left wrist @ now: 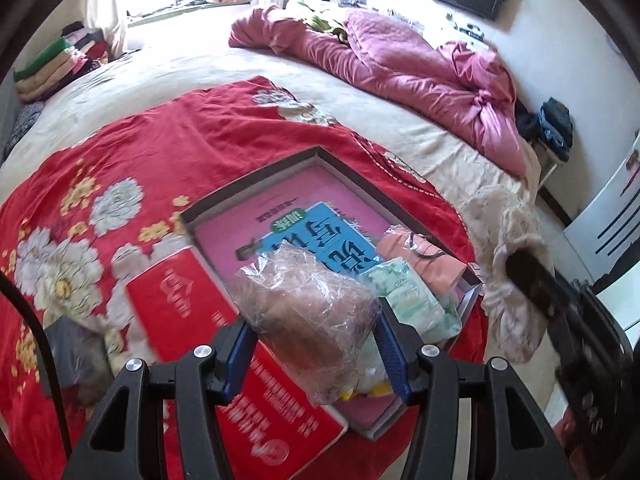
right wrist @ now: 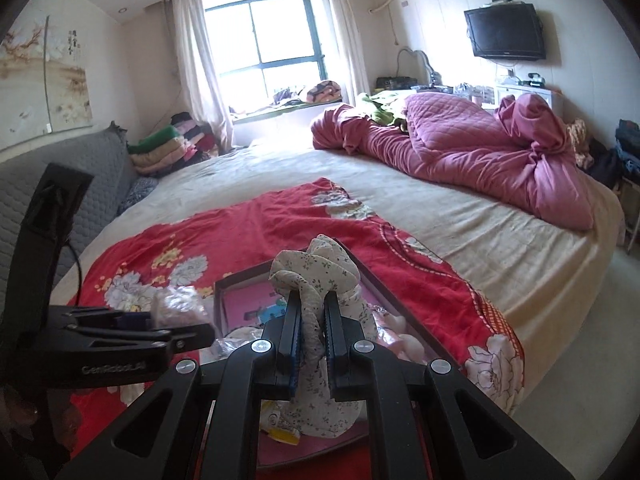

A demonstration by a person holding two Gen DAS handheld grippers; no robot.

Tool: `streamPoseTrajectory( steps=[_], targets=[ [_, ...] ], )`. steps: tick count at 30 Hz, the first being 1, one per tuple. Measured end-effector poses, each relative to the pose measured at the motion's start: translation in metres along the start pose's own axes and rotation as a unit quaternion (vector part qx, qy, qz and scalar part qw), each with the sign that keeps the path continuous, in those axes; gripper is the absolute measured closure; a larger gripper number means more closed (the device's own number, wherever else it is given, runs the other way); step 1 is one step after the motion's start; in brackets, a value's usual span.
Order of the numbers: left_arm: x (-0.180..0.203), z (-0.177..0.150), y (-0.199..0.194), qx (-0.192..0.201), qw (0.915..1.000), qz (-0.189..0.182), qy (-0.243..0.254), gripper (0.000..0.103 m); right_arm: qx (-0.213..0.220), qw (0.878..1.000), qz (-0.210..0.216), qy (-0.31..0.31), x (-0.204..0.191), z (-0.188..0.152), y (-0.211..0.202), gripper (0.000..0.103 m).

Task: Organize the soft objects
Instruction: 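Carry the scrunchie and clear bag toward the pink tray with both tools, then open the left tool over the tray to drop the clear bag while the right releases the scrunchie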

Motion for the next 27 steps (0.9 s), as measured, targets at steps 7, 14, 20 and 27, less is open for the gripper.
streamPoseTrajectory(
  steps=[7,14,20,27],
  targets=[
    [0.000,0.011,0.034,-0.022,0.9991,0.028,0.025,0.047,-0.020,1.000,0.004,-0.024,-0.005,-0.012,0.028,0.093],
    [-0.010,0.008,0.055,-0.037,0.9988,0.031,0.008,0.046,-0.062,0.998,0.016,-0.012,-0.004,-0.038,0.065,0.090],
    [-0.018,0.006,0.066,-0.050,0.9984,0.027,-0.002,0.046,-0.082,0.996,0.028,-0.009,-0.006,-0.055,0.078,0.080],
    [-0.019,0.007,0.069,-0.054,0.9982,0.026,-0.006,0.044,-0.071,0.997,0.021,-0.012,-0.003,-0.052,0.071,0.055]
  ],
)
Point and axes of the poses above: each gripper's, at about its wrist camera, not at the fingertips, and y roughly the way its jaws point, x to its right, z to its top, the point moved 9 cm from there along y, roughly the way its jaws point
